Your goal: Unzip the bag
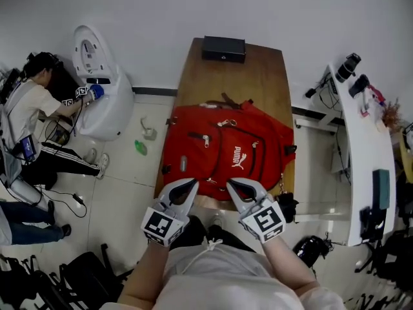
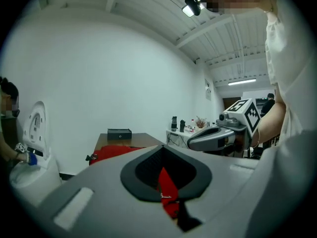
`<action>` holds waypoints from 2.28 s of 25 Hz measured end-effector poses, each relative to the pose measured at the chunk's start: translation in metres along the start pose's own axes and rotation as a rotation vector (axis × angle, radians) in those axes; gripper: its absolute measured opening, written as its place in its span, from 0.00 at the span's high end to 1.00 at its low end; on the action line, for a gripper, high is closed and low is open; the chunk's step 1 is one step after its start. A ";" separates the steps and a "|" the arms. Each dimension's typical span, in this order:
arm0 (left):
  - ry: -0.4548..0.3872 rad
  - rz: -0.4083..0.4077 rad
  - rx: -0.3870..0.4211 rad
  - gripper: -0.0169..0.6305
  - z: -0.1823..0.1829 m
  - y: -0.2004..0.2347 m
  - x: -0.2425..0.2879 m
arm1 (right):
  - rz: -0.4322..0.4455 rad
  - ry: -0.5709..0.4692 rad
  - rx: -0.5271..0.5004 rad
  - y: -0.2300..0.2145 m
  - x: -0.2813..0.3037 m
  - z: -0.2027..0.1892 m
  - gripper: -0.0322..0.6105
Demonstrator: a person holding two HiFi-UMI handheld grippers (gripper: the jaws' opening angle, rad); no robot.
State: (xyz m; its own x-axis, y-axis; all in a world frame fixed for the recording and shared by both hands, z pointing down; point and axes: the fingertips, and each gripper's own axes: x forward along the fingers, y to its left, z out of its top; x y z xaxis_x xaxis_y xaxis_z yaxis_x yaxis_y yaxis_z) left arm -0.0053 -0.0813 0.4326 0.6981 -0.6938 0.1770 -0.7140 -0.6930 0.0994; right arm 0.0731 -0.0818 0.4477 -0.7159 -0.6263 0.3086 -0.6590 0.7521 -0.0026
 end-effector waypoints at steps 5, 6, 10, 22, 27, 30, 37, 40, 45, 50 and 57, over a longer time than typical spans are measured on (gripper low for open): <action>0.055 0.005 -0.063 0.96 -0.023 0.020 0.012 | 0.027 0.092 0.049 -0.003 0.020 -0.027 0.94; 0.070 0.000 -0.069 0.96 -0.028 0.023 0.015 | 0.035 0.113 0.052 -0.003 0.024 -0.033 0.94; 0.125 -0.019 -0.089 0.96 -0.051 0.029 0.026 | 0.057 0.202 0.034 -0.001 0.042 -0.060 0.91; 0.222 -0.054 -0.171 0.96 -0.105 0.035 0.043 | 0.161 0.416 0.060 0.022 0.082 -0.130 0.78; 0.230 -0.063 -0.168 0.96 -0.109 0.035 0.045 | 0.152 0.459 0.069 0.021 0.088 -0.137 0.78; 0.235 -0.067 -0.165 0.96 -0.111 0.035 0.046 | 0.139 0.494 0.080 0.020 0.091 -0.139 0.78; 0.245 -0.087 -0.166 0.96 -0.112 0.031 0.048 | 0.208 0.558 0.078 0.022 0.093 -0.141 0.91; 0.246 -0.099 -0.164 0.96 -0.107 0.028 0.052 | 0.235 0.545 0.107 0.024 0.087 -0.136 0.92; 0.290 -0.107 -0.171 0.96 -0.111 0.025 0.061 | 0.308 0.537 0.202 0.025 0.074 -0.128 0.93; 0.346 -0.111 -0.209 0.96 -0.118 0.024 0.069 | 0.380 0.579 0.141 0.015 0.065 -0.118 0.94; 0.417 -0.110 -0.190 0.96 -0.128 0.021 0.074 | 0.373 0.650 -0.015 0.003 0.065 -0.122 0.94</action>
State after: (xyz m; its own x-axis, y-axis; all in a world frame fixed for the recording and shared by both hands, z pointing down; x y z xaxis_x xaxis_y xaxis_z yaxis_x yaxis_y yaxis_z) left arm 0.0245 -0.1224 0.5736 0.7170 -0.4531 0.5297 -0.6611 -0.6829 0.3108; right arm 0.0532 -0.0952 0.5841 -0.6077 -0.0850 0.7896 -0.3922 0.8967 -0.2053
